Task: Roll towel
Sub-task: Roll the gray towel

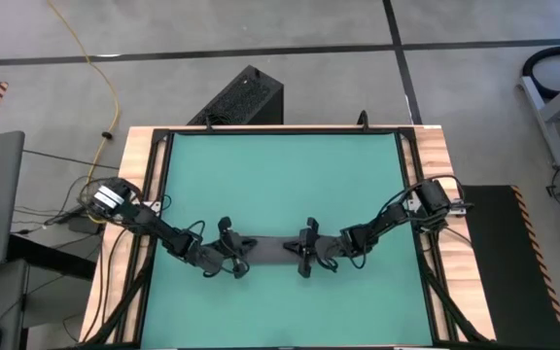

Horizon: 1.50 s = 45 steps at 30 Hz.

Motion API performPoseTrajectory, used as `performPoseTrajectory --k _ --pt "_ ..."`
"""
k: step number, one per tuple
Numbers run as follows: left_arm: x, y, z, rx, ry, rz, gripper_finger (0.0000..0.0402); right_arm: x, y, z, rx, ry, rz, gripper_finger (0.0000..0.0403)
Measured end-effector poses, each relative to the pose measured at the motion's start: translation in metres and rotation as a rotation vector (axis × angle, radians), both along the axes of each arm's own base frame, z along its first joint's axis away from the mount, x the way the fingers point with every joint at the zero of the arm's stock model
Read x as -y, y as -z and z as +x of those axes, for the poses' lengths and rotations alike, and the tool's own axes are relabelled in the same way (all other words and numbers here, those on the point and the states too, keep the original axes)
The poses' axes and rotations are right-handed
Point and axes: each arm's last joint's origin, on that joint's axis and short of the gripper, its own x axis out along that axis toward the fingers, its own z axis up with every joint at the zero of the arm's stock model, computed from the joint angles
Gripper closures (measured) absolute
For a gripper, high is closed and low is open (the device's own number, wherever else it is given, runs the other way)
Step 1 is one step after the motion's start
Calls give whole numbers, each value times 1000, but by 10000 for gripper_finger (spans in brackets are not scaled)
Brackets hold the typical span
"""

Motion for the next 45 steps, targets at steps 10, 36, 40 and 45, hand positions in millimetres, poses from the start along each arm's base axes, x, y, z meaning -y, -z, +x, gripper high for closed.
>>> performPoseTrajectory --k 10,36,40,45 --pt "15 28 14 21 -14 -4 402 -1 4 -3 -43 23 26 388" --pt "27 33 5 0 -13 -40 402 -26 6 -15 -53 39 36 382" --pt "27 32 5 7 -14 -45 402 -25 6 -15 -56 26 -4 371" --pt "29 26 7 62 10 -60 402 -24 -10 -17 -47 28 -62 361"
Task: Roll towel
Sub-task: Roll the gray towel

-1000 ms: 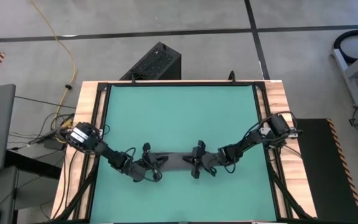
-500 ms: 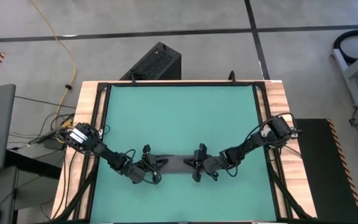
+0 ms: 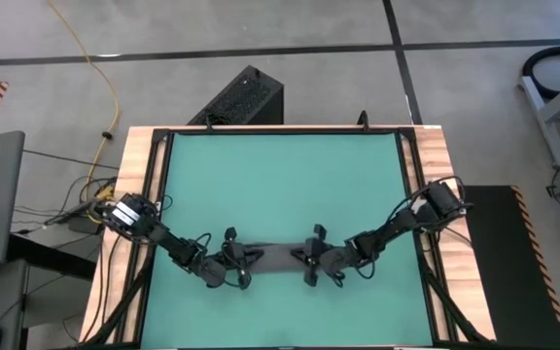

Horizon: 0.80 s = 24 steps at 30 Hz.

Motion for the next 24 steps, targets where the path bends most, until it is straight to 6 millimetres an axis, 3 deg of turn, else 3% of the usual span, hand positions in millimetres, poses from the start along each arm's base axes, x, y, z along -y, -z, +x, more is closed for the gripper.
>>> performPoseTrajectory --k 12,24 --pt "-1 -29 0 52 -22 75 402 9 -48 -16 -55 3 -106 357" --pt "-1 -41 1 88 -22 98 402 12 -85 -22 32 -17 -126 357"
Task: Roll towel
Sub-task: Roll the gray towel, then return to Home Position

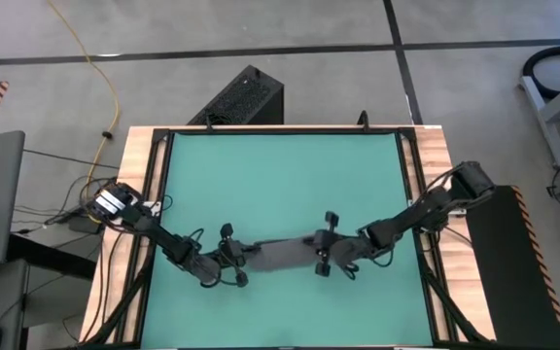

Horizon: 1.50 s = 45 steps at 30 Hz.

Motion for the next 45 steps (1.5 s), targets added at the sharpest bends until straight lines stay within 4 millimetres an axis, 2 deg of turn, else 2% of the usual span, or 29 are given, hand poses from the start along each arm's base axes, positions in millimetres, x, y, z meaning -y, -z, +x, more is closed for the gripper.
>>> performPoseTrajectory --k 4,9,14,20,26,31,36,40,45 --pt "2 -22 -2 40 30 46 402 -4 -26 -8 78 -38 -45 357" --pt "3 -77 -16 174 71 40 402 -5 -72 -33 194 -55 -77 358" --pt "-10 -127 -41 249 87 19 402 5 -117 -75 286 -61 -87 358" --pt "-33 -163 -73 286 84 16 402 22 -151 -130 375 -46 -67 358" --pt "-53 -179 -98 286 77 31 402 40 -159 -174 399 -9 -50 358" --pt "-62 -178 -111 225 89 63 402 48 -153 -192 368 20 -99 358" --pt "-75 -181 -124 232 143 1 402 55 -149 -205 367 32 -109 358" --pt "-81 -183 -134 240 258 -39 402 52 -149 -210 359 -80 -75 358" --pt "-82 -188 -139 278 471 -100 402 40 -155 -212 363 -336 6 358"
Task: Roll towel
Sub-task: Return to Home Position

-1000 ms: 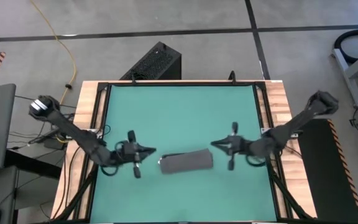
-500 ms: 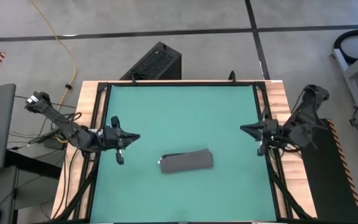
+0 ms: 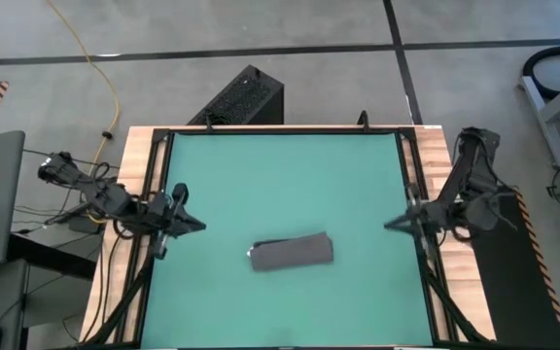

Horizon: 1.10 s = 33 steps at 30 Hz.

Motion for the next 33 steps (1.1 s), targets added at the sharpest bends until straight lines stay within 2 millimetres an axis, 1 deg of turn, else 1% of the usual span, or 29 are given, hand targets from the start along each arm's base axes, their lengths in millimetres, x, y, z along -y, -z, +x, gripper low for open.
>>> performPoseTrajectory --k 4,7,9,14,18,21,24,29,33 --pt "2 -7 0 66 146 -19 402 -8 -12 -2 80 -207 -9 358" --pt "2 -8 0 83 196 -18 402 -9 -21 -3 157 -279 -44 358" --pt "1 -8 1 87 183 -7 402 -4 -22 -5 176 -275 -54 358" --pt "-6 -12 -5 126 149 -10 401 16 -23 -12 179 -206 56 358" --pt "-10 -11 -11 109 153 -25 402 27 -20 -18 185 -207 112 358" --pt "-14 -9 -14 87 97 -28 402 29 -1 -18 184 -201 109 358" --pt "-16 -3 -14 83 44 -44 402 29 24 -18 197 -192 135 358" --pt "-16 28 -11 49 5 -90 402 27 63 -16 249 -182 207 358" --pt "-15 54 -8 77 1 -148 402 19 80 -10 233 -164 192 358"
